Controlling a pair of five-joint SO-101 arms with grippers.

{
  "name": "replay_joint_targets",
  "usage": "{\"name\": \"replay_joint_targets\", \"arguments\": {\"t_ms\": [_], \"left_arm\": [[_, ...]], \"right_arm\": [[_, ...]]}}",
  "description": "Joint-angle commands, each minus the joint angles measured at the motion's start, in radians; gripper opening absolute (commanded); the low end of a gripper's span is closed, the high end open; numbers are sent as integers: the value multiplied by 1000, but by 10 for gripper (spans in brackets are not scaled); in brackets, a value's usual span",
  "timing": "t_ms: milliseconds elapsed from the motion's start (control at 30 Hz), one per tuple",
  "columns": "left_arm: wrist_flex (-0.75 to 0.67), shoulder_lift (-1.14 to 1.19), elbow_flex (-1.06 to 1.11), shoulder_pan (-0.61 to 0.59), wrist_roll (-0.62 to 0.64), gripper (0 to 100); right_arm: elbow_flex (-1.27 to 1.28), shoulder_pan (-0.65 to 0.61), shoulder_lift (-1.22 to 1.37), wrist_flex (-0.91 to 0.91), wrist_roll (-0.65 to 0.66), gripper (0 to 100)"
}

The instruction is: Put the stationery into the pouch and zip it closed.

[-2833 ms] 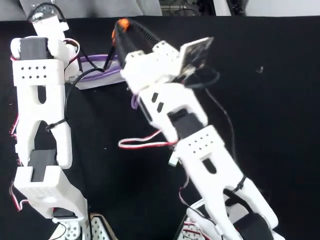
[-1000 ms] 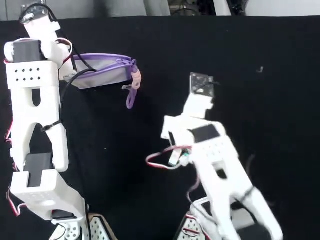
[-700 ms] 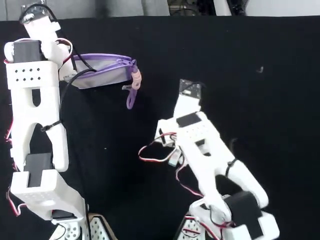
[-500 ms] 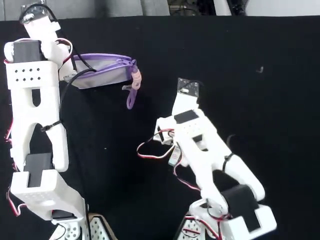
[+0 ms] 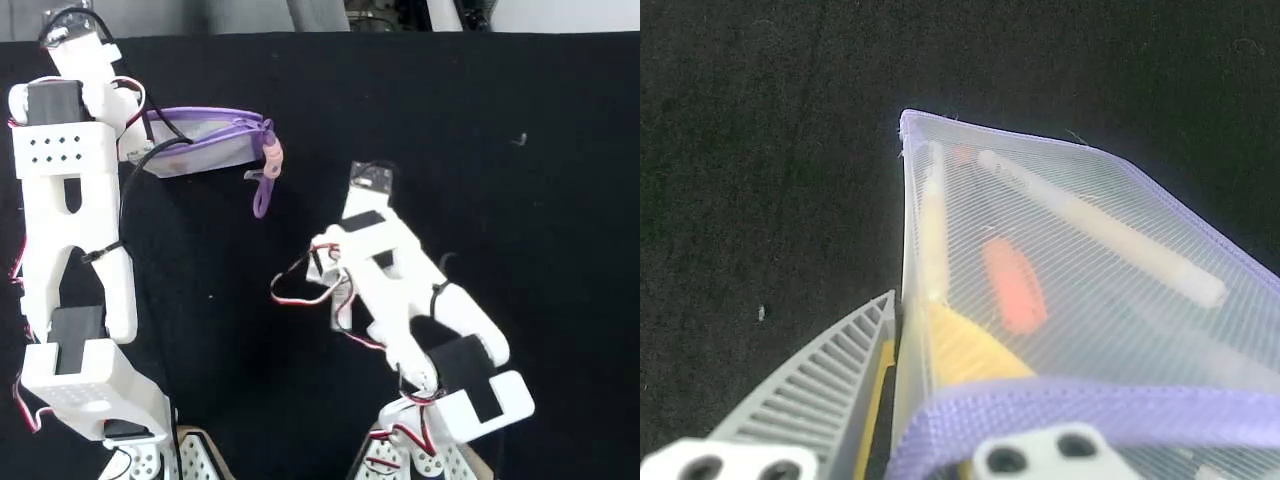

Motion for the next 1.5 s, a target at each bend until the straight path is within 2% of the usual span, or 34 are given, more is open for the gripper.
{"name": "replay_joint_targets", "arguments": {"t_ms": [0,133,300,467,667,833,967,1067,1300,1367,1467], "left_arm": [[-15,15,27,-30,6,30],[-15,15,27,-30,6,30],[-15,15,27,-28,8,30],[-8,15,25,10,9,30],[12,15,27,41,3,30],[14,15,25,41,3,30],[14,14,25,41,3,30],[14,14,25,41,3,30],[8,14,25,41,2,30],[8,14,25,41,2,30],[8,14,25,41,2,30]], "right_arm": [[-90,-3,-10,60,3,67],[-93,44,-12,9,94,8],[-159,117,-39,-2,104,11],[-246,184,-188,-9,106,11],[-285,183,-460,-14,106,11],[-236,132,-687,-107,106,11],[-133,54,-822,-287,106,11],[-10,-2,-881,-516,112,12],[248,-178,-894,-1105,393,12],[286,-245,-894,-1214,470,12],[300,-325,-892,-1283,563,11]]}}
